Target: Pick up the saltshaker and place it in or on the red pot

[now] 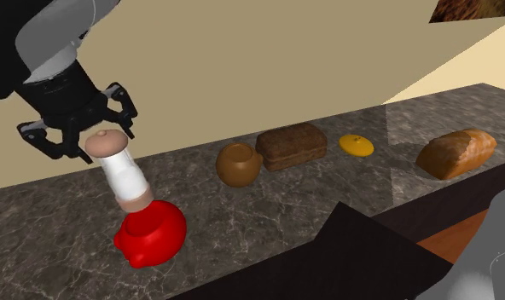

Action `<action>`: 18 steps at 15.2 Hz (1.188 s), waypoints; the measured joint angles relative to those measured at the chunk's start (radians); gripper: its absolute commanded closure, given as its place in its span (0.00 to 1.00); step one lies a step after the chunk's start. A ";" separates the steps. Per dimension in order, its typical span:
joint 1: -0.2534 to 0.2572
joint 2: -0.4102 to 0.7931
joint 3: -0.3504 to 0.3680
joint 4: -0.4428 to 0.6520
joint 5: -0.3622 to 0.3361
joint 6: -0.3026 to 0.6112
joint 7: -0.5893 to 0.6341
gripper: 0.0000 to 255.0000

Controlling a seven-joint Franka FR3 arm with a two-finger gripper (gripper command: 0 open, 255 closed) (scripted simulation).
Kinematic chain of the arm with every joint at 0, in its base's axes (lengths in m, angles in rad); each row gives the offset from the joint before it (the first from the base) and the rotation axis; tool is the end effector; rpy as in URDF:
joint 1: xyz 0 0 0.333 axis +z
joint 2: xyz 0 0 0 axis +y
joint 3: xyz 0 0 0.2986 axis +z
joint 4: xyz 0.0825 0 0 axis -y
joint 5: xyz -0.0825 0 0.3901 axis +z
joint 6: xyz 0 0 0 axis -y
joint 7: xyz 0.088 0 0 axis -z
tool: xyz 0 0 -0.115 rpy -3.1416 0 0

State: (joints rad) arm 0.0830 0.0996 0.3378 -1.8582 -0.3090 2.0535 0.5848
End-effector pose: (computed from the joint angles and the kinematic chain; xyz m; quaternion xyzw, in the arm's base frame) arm 0.5601 0.2251 0.4504 0.9909 -0.0184 0.1042 0.0837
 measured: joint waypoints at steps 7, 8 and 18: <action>0.001 0.025 -0.003 -0.064 -0.025 0.083 0.032 1.00; 0.001 0.032 -0.004 -0.072 -0.030 0.097 0.037 1.00; 0.004 0.076 -0.012 -0.123 -0.068 0.183 0.079 1.00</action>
State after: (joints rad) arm 0.0867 0.1751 0.3263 -1.9811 -0.3774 2.2367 0.6634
